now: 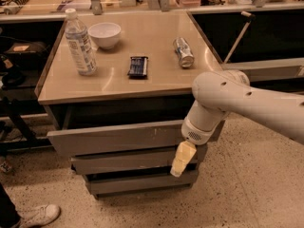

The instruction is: Close top drawer

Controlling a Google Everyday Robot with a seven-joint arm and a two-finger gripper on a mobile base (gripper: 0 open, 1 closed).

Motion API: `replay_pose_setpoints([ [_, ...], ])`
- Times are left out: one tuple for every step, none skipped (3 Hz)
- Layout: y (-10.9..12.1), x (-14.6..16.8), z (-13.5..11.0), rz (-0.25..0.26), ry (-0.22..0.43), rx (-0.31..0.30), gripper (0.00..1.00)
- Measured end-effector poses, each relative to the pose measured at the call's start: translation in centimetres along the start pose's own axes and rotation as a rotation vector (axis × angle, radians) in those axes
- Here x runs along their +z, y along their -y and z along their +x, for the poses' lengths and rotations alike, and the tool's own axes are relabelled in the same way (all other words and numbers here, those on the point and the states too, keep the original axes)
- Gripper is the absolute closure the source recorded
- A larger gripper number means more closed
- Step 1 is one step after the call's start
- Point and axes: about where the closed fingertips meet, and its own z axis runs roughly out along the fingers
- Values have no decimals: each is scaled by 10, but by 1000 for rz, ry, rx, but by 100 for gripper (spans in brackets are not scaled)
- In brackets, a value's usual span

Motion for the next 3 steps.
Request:
replay_pose_setpoints([
  [0, 0, 0, 0, 0, 0, 19],
  [0, 0, 0, 0, 0, 0, 42],
  [0, 0, 0, 0, 0, 0, 65],
])
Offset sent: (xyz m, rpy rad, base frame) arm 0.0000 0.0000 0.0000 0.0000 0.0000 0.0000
